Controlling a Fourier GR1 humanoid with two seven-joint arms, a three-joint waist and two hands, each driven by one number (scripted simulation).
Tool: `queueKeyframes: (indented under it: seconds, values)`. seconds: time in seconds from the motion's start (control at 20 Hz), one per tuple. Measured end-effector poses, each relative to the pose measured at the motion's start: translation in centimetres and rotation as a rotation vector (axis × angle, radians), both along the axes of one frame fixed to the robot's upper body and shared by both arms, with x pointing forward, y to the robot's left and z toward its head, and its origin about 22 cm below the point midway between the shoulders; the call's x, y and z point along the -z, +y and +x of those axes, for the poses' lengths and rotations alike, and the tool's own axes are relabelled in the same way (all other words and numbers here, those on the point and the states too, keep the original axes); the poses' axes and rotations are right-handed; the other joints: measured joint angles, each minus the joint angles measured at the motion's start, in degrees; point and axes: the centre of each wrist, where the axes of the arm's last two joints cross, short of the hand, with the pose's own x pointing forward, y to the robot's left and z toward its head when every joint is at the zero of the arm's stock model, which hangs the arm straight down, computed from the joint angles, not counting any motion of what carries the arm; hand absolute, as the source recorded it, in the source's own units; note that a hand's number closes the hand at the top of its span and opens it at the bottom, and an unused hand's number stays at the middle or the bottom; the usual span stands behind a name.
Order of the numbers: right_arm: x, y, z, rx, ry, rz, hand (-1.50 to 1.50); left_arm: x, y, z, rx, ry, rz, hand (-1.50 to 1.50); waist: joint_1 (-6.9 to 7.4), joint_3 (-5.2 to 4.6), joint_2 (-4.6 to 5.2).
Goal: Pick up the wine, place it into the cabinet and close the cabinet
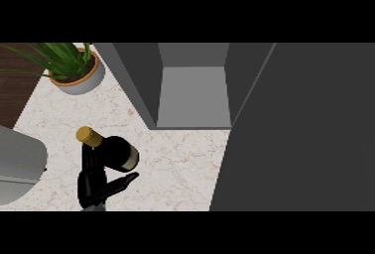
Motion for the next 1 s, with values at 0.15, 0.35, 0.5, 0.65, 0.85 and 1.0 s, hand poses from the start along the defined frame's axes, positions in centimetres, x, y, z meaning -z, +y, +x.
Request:
queueKeyframes:
  seconds: [0.15, 0.35, 0.5, 0.65, 0.85, 1.0]
  values:
    - [-0.4, 0.0, 0.1, 0.007, -0.003, -0.003, -1.5, 0.4, -0.2, 0.6, 0.01, -0.017, 0.003, -1.5, 0.02, 0.1, -0.04]
    - [-0.6, 0.1, -0.1, 0.001, 0.012, -0.007, -1.5, 0.6, -0.6, 1.0, 0.019, -0.036, 0.004, -1.5, 0.09, 0.32, -0.16]
    - [-0.3, 0.2, -0.1, -0.002, 0.013, -0.008, -1.5, 0.8, -0.9, 1.5, 0.02, -0.044, 0.013, -1.5, 0.09, 0.42, -0.2]
    - [0.1, 0.2, -0.2, -0.008, 0.011, -0.006, -1.5, 0.5, -1.1, 2.3, 0.006, -0.058, 0.023, -1.5, 0.09, 0.37, -0.16]
    - [-0.1, -0.2, -0.1, 0.013, 0.007, -0.017, -1.5, 0.4, -1.5, 3.2, -0.013, -0.069, 0.009, 1.5, -0.05, 0.14, -0.03]
    - [0.1, -0.6, -0.1, 0.02, 0.012, -0.025, -1.5, -0.1, -1.6, 4.2, -0.022, -0.08, -0.011, 1.5, -0.06, 0.08, -0.03]
